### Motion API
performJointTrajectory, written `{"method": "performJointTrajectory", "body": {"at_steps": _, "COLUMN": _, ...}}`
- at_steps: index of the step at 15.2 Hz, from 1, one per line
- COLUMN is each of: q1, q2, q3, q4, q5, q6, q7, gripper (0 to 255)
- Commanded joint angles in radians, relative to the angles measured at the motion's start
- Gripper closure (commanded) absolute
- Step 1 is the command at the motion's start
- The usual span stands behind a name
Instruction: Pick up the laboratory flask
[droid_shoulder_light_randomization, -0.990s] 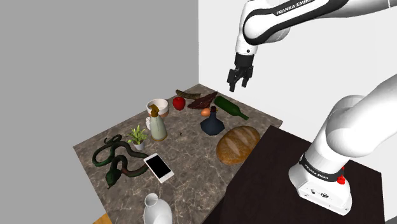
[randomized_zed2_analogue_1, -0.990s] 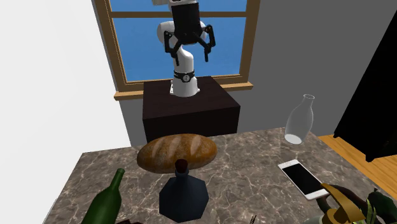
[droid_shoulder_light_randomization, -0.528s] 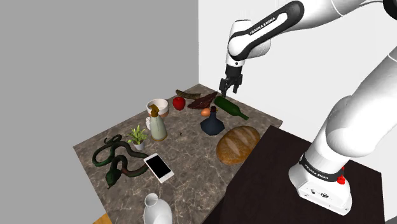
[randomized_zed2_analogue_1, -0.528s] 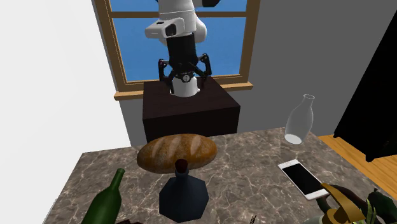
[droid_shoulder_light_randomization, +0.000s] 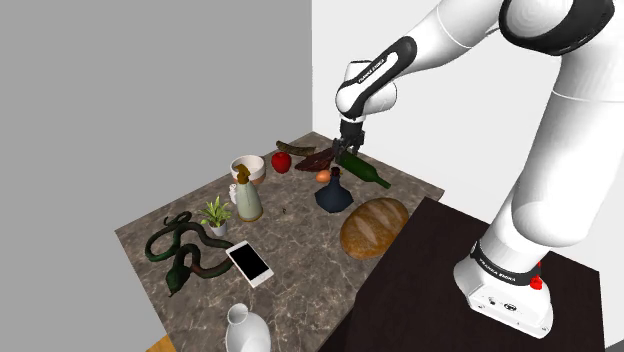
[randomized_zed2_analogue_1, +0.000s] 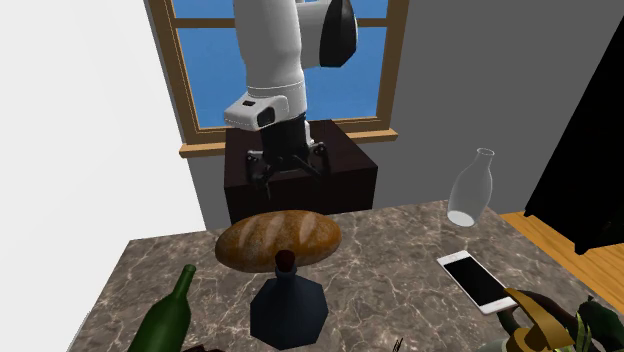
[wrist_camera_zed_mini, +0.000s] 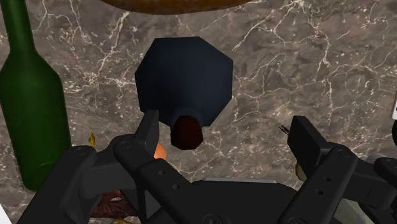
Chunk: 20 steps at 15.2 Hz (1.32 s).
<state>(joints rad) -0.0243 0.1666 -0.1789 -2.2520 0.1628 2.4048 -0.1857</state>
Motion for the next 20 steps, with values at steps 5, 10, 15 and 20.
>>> {"method": "performJointTrajectory", "body": {"at_steps": 5, "q1": -0.031, "q2": 0.238, "q3": 0.016, "q4": 0.174, "q5": 0.052, "q6": 0.071, "q7": -0.063, "gripper": 0}}
{"method": "performJointTrajectory", "body": {"at_steps": 10, "q1": -0.051, "q2": 0.363, "q3": 0.031, "q4": 0.267, "q5": 0.072, "q6": 0.107, "q7": -0.086, "gripper": 0}}
{"method": "performJointTrajectory", "body": {"at_steps": 15, "q1": -0.061, "q2": 0.419, "q3": 0.044, "q4": 0.276, "q5": 0.087, "q6": 0.152, "q7": -0.099, "gripper": 0}}
{"method": "performJointTrajectory", "body": {"at_steps": 20, "q1": -0.061, "q2": 0.422, "q3": 0.045, "q4": 0.275, "q5": 0.089, "q6": 0.157, "q7": -0.100, "gripper": 255}}
